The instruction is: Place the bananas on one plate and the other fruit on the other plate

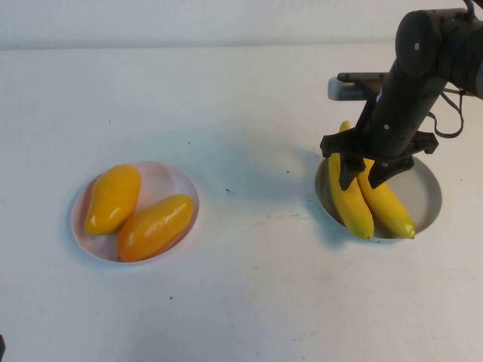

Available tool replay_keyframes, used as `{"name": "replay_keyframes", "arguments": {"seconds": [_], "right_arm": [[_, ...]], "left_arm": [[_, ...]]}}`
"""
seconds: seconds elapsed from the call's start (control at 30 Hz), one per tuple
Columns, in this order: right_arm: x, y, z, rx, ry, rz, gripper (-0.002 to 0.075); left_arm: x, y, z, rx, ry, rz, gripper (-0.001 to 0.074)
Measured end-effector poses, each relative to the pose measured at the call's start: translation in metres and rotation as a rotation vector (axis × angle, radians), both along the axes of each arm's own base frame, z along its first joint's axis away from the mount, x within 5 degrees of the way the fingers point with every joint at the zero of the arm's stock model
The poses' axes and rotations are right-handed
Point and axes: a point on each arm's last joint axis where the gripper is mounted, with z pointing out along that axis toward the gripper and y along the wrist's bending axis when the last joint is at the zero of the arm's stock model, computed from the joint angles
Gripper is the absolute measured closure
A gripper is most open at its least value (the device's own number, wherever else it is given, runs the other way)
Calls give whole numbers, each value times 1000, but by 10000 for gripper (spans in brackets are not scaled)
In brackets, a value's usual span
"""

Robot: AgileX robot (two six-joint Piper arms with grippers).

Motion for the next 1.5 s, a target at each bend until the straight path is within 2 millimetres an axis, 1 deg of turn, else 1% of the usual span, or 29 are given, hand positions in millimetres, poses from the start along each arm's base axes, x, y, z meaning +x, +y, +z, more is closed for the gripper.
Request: {"name": "replay_keyframes", "arguments": {"seconds": [0.07,0.2,0.27,0.33,0.43,0.5,0.53,0.63,0.7,0.77,0.8,0.9,0.97,1.03,1.13,1.23,1.3,1.37,1.4,1.5], "right_arm": [[-2,0,7,14,-13,12,428],[-11,0,30,58,-59,34,544],[-20,-2,45,85,-81,56,589],[-32,-4,57,111,-95,75,617],[-61,-12,75,149,-107,102,643],[-86,-20,84,163,-114,119,655],[-97,-24,85,164,-108,128,657],[-138,-39,98,169,-145,163,677],[-164,-49,106,176,-173,173,706],[-183,-57,112,175,-202,177,725],[-195,-62,119,180,-238,178,731],[-220,-74,126,173,-299,186,737],[-235,-81,123,158,-314,186,739],[-243,-86,113,144,-332,181,739],[-249,-91,90,129,-377,162,741],[-249,-98,56,108,-461,130,741],[-253,-109,37,106,-571,85,741],[-258,-120,26,100,-699,29,741],[-262,-127,17,94,-756,-10,741],[-281,-145,-5,69,-937,-127,741]], "left_arm": [[0,0,0,0,0,0,734],[0,0,0,0,0,0,734],[0,0,0,0,0,0,734],[0,0,0,0,0,0,734],[0,0,0,0,0,0,734],[0,0,0,0,0,0,734],[0,0,0,0,0,0,734],[0,0,0,0,0,0,734],[0,0,0,0,0,0,734],[0,0,0,0,0,0,734],[0,0,0,0,0,0,734],[0,0,0,0,0,0,734],[0,0,0,0,0,0,734],[0,0,0,0,0,0,734],[0,0,0,0,0,0,734],[0,0,0,0,0,0,734],[0,0,0,0,0,0,734],[0,0,0,0,0,0,734],[0,0,0,0,0,0,734],[0,0,0,0,0,0,734]]}}
